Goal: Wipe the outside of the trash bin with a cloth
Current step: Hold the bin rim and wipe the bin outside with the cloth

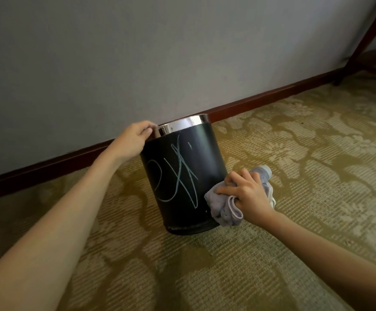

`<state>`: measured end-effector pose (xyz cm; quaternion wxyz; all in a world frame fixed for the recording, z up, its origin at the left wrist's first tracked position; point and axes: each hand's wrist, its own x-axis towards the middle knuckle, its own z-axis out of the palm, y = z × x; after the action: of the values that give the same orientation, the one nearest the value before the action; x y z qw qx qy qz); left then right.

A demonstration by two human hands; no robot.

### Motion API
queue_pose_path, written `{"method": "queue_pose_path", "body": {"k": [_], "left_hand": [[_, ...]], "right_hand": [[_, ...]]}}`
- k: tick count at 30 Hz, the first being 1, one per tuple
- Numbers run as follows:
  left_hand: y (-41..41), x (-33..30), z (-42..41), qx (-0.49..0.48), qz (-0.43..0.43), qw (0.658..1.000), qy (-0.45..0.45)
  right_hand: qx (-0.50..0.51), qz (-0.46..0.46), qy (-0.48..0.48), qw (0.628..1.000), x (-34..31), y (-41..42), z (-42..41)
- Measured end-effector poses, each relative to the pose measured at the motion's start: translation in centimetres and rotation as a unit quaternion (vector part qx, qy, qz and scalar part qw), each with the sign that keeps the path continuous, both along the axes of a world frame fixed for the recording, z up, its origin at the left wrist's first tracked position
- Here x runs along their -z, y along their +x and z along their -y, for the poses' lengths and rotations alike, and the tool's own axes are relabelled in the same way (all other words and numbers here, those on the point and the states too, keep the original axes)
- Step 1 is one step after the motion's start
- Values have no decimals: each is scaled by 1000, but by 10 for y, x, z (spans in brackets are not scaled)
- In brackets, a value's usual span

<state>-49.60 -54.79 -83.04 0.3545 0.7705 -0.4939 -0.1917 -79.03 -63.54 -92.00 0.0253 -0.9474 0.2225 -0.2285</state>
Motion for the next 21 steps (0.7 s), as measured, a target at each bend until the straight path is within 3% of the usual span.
{"method": "queue_pose_path", "body": {"k": [6,16,21], "left_hand": [[8,11,-8,-56,-44,997,-36],[-9,1,-1,-15,-51,998,-36],[-28,-6,6,30,-40,999,-19]], "right_hand": [[-1,7,8,1000,2,1,3],[6,-4,80,997,-15,-8,16],[89,154,106,978,-66,34,40]]}}
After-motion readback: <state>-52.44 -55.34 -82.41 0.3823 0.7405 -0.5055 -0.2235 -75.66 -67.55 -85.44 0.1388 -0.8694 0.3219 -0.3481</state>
